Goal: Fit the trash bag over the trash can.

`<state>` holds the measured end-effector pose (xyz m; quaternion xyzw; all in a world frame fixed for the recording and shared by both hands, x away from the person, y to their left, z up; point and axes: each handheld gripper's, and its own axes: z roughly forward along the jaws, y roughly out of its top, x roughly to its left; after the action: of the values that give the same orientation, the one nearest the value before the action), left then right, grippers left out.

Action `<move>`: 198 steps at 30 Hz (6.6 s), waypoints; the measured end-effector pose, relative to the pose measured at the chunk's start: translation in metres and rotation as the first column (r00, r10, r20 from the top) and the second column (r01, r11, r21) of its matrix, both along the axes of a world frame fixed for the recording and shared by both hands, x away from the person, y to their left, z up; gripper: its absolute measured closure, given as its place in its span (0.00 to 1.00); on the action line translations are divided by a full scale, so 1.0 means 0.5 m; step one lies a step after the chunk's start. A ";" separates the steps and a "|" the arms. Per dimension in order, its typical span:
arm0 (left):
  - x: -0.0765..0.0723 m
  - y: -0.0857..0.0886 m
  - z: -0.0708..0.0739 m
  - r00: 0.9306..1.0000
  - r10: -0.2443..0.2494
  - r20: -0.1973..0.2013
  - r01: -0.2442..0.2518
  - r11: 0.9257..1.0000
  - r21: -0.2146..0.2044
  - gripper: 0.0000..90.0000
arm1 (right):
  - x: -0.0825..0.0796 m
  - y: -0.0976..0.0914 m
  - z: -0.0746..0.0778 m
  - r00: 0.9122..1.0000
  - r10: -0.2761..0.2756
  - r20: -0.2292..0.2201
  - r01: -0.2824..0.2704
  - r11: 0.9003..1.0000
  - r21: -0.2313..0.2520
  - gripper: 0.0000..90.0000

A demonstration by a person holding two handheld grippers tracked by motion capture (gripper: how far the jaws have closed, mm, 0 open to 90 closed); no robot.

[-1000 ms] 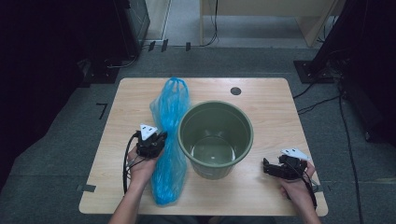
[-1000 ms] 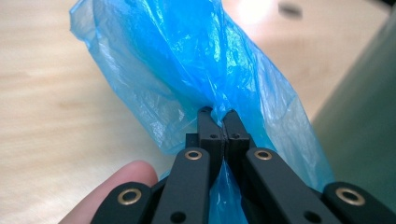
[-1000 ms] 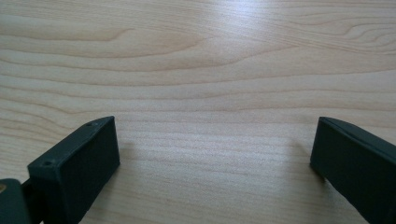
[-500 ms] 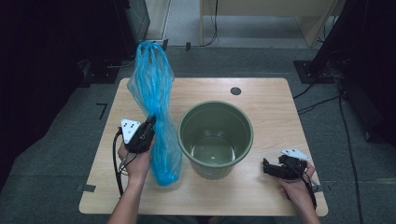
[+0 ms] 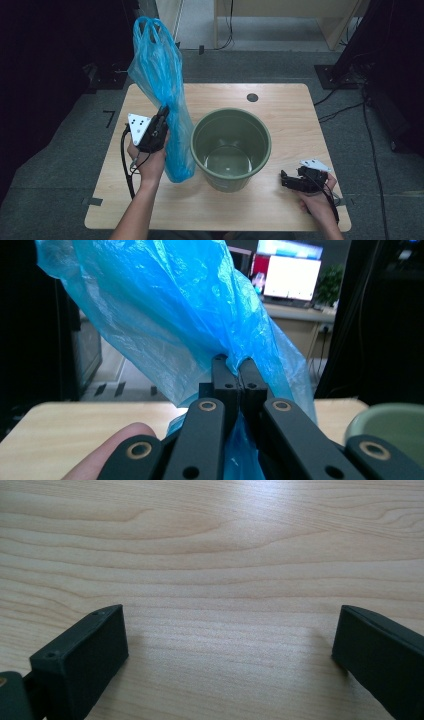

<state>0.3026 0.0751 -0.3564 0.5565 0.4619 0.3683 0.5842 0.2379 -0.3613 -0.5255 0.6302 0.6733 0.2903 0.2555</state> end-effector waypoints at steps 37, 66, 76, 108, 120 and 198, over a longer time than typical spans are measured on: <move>-0.040 -0.230 0.197 0.946 -0.249 0.206 0.262 0.964 -0.036 1.00 | 0.000 0.001 0.000 1.000 0.011 0.001 -0.011 1.000 0.002 0.01; -0.068 -0.237 0.158 0.915 -0.380 0.139 0.388 0.921 -0.041 1.00 | -0.005 0.000 0.002 0.999 0.031 0.018 -0.030 0.999 -0.017 0.08; -0.076 -0.184 0.122 0.923 -0.372 0.101 0.379 0.923 -0.060 0.98 | -0.021 0.002 0.084 0.973 -0.045 0.227 0.053 0.998 -0.027 0.22; -0.092 -0.131 0.041 0.893 -0.442 0.080 0.442 0.897 0.017 0.97 | -0.010 0.162 0.361 0.832 0.109 0.544 -0.166 0.984 0.058 0.80; -0.099 -0.137 0.027 0.883 -0.463 0.074 0.461 0.886 0.048 0.97 | 0.003 0.230 0.417 0.809 0.138 0.571 -0.241 0.964 0.109 0.79; -0.095 -0.139 0.036 0.899 -0.437 -0.034 0.439 0.897 0.061 1.00 | -0.080 0.332 0.394 0.720 0.211 0.661 -0.254 0.967 -0.032 1.00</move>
<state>0.2551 0.0058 -0.3385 0.6689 0.3179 0.2374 0.6287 0.1979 -0.1952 -0.3286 0.4053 0.6041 0.5437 0.4186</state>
